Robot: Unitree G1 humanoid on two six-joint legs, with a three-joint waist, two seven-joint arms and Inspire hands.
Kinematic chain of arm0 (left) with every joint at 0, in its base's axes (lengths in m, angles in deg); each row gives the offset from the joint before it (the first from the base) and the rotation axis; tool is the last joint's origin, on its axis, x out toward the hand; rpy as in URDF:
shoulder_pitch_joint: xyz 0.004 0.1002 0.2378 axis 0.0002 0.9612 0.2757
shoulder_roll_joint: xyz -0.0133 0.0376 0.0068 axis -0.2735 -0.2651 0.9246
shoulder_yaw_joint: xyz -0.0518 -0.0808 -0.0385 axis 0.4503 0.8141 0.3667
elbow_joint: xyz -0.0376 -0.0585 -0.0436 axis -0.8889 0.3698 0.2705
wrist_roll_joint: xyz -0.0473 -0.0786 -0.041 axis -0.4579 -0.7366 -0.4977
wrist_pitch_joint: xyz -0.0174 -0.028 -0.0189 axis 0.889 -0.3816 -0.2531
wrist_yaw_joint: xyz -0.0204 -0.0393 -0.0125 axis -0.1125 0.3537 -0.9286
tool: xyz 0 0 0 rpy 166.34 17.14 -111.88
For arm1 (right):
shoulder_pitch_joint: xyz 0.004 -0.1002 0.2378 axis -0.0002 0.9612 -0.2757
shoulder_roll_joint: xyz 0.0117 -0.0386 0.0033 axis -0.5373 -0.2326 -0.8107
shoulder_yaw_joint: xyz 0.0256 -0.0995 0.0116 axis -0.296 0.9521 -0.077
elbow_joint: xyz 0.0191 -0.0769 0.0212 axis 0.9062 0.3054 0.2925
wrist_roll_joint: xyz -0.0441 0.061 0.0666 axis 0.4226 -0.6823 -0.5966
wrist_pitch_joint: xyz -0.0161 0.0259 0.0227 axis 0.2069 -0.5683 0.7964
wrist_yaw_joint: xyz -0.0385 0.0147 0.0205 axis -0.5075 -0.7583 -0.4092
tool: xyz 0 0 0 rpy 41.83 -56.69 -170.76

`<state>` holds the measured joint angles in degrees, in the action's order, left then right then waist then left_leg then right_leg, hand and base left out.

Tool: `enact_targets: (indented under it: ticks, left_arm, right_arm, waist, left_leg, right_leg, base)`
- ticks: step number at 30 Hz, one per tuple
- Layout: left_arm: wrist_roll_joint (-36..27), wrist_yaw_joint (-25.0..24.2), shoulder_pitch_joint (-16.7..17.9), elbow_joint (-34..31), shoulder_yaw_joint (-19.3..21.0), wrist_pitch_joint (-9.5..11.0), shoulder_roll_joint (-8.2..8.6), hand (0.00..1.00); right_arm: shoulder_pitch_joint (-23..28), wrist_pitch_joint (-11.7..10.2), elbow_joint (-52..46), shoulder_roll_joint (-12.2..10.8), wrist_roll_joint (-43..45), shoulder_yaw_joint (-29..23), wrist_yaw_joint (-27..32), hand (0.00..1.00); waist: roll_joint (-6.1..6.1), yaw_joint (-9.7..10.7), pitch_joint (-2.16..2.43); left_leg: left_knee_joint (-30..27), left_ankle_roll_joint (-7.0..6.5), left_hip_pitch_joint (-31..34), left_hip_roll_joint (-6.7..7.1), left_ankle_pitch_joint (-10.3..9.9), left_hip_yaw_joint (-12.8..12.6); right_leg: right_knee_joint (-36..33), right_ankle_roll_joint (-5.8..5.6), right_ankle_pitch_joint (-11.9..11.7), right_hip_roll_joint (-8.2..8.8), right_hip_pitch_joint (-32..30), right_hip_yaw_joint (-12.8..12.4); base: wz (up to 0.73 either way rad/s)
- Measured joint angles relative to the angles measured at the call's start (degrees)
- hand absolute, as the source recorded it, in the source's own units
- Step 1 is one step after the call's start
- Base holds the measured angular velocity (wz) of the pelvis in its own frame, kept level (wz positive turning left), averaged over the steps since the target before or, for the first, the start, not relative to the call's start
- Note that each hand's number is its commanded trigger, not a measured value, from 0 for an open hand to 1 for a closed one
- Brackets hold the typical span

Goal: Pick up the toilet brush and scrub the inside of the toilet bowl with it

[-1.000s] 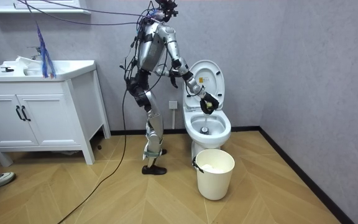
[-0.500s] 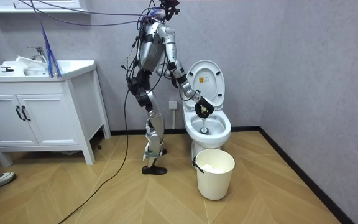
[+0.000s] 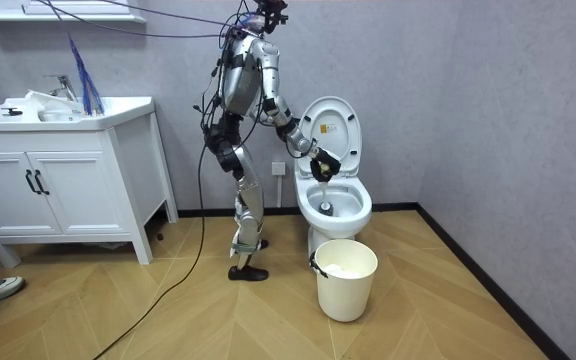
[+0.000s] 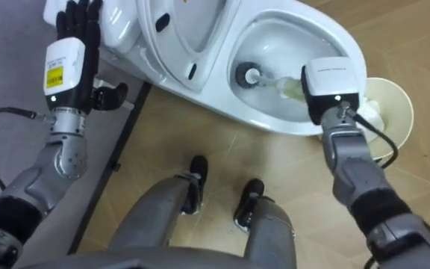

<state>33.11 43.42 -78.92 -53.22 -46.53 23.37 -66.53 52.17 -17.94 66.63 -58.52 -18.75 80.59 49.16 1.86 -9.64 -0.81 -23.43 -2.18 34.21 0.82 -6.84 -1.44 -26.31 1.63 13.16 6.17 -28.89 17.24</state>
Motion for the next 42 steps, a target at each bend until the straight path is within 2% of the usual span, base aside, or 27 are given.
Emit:
enact_targets:
  ticks: [1, 3, 8, 10, 12, 13, 15, 16, 18, 19, 21, 26, 29, 32, 34, 37, 38, 39, 40, 42]
  left_arm:
    - [-0.1, 0.1, 0.4, 0.0, -0.1, -0.1, 0.03, 0.00]
    - [-0.5, 0.4, 1.4, 0.0, -0.2, -0.3, 0.32, 0.00]
    - [-1.3, 2.0, 1.4, 0.0, -0.2, -0.9, 0.62, 0.00]
    - [-1.5, 2.4, 1.4, 0.0, -0.2, -1.0, 0.54, 0.00]
    - [-2.2, 2.8, 1.2, -0.1, -0.2, -1.0, 0.42, 0.00]
    - [-2.2, 3.0, 1.1, -0.1, -0.2, -0.9, 0.45, 0.00]
    - [-2.3, 3.6, 0.8, -0.8, -0.1, -0.4, 0.15, 0.00]
    - [-2.4, 3.7, 0.8, -1.2, -0.1, -0.3, -0.05, 0.00]
    - [-2.5, 3.8, 0.3, -1.7, -0.1, 0.4, -0.60, 0.00]
    - [-2.1, 3.7, 0.1, -1.7, -0.1, 0.4, -0.60, 0.00]
    - [-2.0, 3.6, -0.5, -2.0, 0.0, 0.5, -0.70, 0.00]
    - [-0.9, 2.0, -1.9, -2.3, 0.4, 0.0, -0.44, 0.00]
    - [-0.9, 1.7, -2.5, -2.1, 0.5, -0.2, -0.42, 0.00]
    - [0.3, 1.3, -2.5, -2.0, 0.6, -1.2, -0.48, 0.00]
    - [0.5, 1.2, -2.5, -2.1, 0.7, -1.3, -0.54, 0.00]
    - [1.8, 1.2, -1.9, -2.0, 0.7, -1.7, -0.50, 0.00]
    - [1.3, 1.3, -1.7, -1.7, 0.4, -1.7, -0.38, 0.00]
    - [1.1, 1.4, -1.7, -1.2, -0.2, -1.7, -0.37, 0.00]
    - [1.1, 1.4, -1.6, -1.1, -0.2, -1.7, -0.37, 0.00]
    - [1.2, 1.5, -0.9, -1.1, -0.2, -1.7, -0.27, 0.00]
  right_arm:
    - [0.7, 0.3, -1.3, 0.0, 0.4, 0.0, -0.7, 1.00]
    - [2.6, 1.4, -5.0, 0.0, 1.9, 0.0, -3.0, 1.00]
    - [2.3, 1.4, -4.3, 0.6, 2.0, -0.2, -3.2, 1.00]
    - [1.3, 0.5, -2.2, 0.4, 1.9, -0.5, -2.0, 1.00]
    - [-2.4, -2.0, 4.7, 0.1, -1.6, -0.9, 0.5, 1.00]
    - [-3.1, -2.7, 6.2, 0.0, -2.8, -1.3, 1.0, 1.00]
    - [-5.9, -5.5, 12.0, 0.3, -7.8, -2.4, 3.1, 1.00]
    - [-6.5, -6.2, 13.3, 0.3, -9.2, -2.6, 3.7, 1.00]
    - [-10.1, -9.2, 20.5, 0.1, -15.1, -2.8, 6.1, 1.00]
    - [-10.9, -9.8, 22.2, 0.1, -15.8, -3.0, 6.5, 1.00]
    - [-13.9, -12.1, 27.5, 0.0, -19.3, -4.6, 8.6, 1.00]
    - [-17.1, -13.2, 31.5, 0.1, -20.3, -8.4, 13.1, 1.00]
    - [-17.2, -13.3, 31.5, 0.0, -17.5, -8.2, 14.4, 1.00]
    - [-17.1, -13.3, 30.7, -1.2, -12.6, -7.7, 14.8, 1.00]
    - [-16.9, -12.5, 29.2, -2.0, -9.7, -6.3, 14.4, 1.00]
    - [-14.2, -9.7, 23.1, -3.1, -4.3, -3.4, 11.8, 1.00]
    - [-12.3, -8.1, 19.7, -2.7, -2.5, -2.0, 10.2, 1.00]
    - [-10.3, -6.7, 16.3, -1.9, -1.6, -0.5, 8.7, 1.00]
    - [-9.5, -6.0, 14.5, -1.6, -1.0, -0.1, 7.9, 1.00]
    - [-6.8, -2.8, 7.5, -1.4, 0.0, 0.1, 3.9, 1.00]
  waist:
    - [0.22, 0.0, 0.22]
    - [0.31, 0.1, 0.27]
    - [0.24, 0.2, 0.19]
    - [0.01, 0.5, 0.01]
    - [-0.75, 1.2, -0.76]
    - [-0.95, 1.4, -0.93]
    - [-1.74, 1.5, -1.56]
    - [-1.84, 1.4, -1.62]
    - [-2.35, 1.6, -1.97]
    - [-2.47, 1.5, -2.04]
    - [-3.06, 1.6, -2.45]
    - [-3.74, 1.4, -2.88]
    - [-3.77, 1.4, -2.99]
    - [-3.60, 1.3, -2.94]
    - [-3.29, 1.3, -2.91]
    - [-2.49, 1.0, -2.69]
    - [-1.97, 0.7, -2.56]
    - [-1.14, 0.4, -2.07]
    - [-0.69, 0.3, -1.90]
    - [0.43, 0.0, -1.25]
  left_leg:
    - [0.0, 0.12, -0.2, -0.11, -0.1, 0.0]
    - [0.2, 0.49, -1.0, -0.53, -0.3, 0.0]
    - [0.1, 1.04, -0.8, -1.13, -0.2, 0.2]
    - [0.1, 1.14, -0.7, -1.16, -0.2, 0.2]
    - [-0.2, 1.21, -0.4, -1.11, -0.1, 0.0]
    - [-0.4, 1.20, -0.3, -1.04, -0.1, 0.0]
    - [-0.8, 1.21, 0.5, -0.93, -0.1, 0.1]
    - [-1.1, 1.20, 0.9, -0.97, -0.1, 0.1]
    - [-1.7, 1.17, 1.8, -0.97, -0.1, 0.2]
    - [-1.8, 1.16, 2.0, -0.98, -0.1, 0.1]
    - [-2.4, 1.06, 2.6, -0.13, -0.1, 0.2]
    - [-3.8, 1.00, 3.6, -0.08, -0.1, 0.0]
    - [-4.1, 0.99, 3.6, -0.09, -0.1, 0.0]
    - [-4.2, 0.97, 3.5, -0.13, -0.1, 0.0]
    - [-4.0, 0.97, 3.5, -0.19, -0.1, 0.1]
    - [-3.7, 0.97, 3.4, -0.08, -0.1, -0.1]
    - [-3.5, 0.98, 3.2, -0.12, -0.2, -0.1]
    - [-3.2, 1.00, 3.1, -0.26, -0.2, 0.0]
    - [-3.2, 1.01, 3.1, -0.36, -0.2, 0.1]
    - [-2.7, 1.13, 3.0, -0.61, -0.2, -0.1]
  right_leg:
    - [0.6, 0.06, -0.2, -0.32, 0.4, 0.0]
    - [1.4, 0.25, -0.4, -0.84, 1.3, -0.1]
    - [1.5, 0.81, -0.4, -1.12, 1.3, -0.1]
    - [1.2, 0.98, -0.2, -1.06, 1.2, -0.1]
    - [0.1, 1.17, 0.2, -0.74, 0.6, -0.1]
    - [-0.2, 1.15, 0.5, -0.62, 0.5, 0.0]
    - [-1.0, 1.18, 0.9, -0.22, -0.6, 0.0]
    - [-1.3, 1.21, 0.9, -0.21, -0.9, 0.0]
    - [-1.7, 1.23, 1.0, -0.05, -1.7, 0.1]
    - [-2.2, 1.21, 1.2, 0.10, -2.0, 0.1]
    - [-4.7, 1.08, 2.2, 1.33, -3.3, 0.0]
    - [-6.4, 1.07, 2.7, 1.83, -4.3, 0.0]
    - [-6.8, 1.10, 2.8, 1.92, -4.4, 0.0]
    - [-6.9, 1.12, 2.8, 1.82, -4.4, -0.1]
    - [-6.7, 1.17, 2.8, 1.67, -4.4, 0.0]
    - [-6.3, 1.33, 2.6, 1.57, -4.1, 0.3]
    - [-5.8, 1.34, 2.5, 1.39, -3.8, 0.3]
    - [-5.0, 1.29, 2.2, 0.89, -3.5, 0.2]
    - [-4.5, 1.28, 2.0, 0.70, -3.4, 0.2]
    - [-3.7, 1.41, 1.8, 0.39, -3.3, 0.2]
  base:
    - [-0.14]
    - [-0.08]
    - [0.00]
    - [0.00]
    - [0.05]
    - [0.13]
    - [0.07]
    - [0.00]
    - [0.04]
    - [0.05]
    - [0.12]
    - [0.06]
    - [0.00]
    - [-0.02]
    - [0.00]
    - [0.00]
    - [0.00]
    - [-0.03]
    - [-0.08]
    - [-0.10]
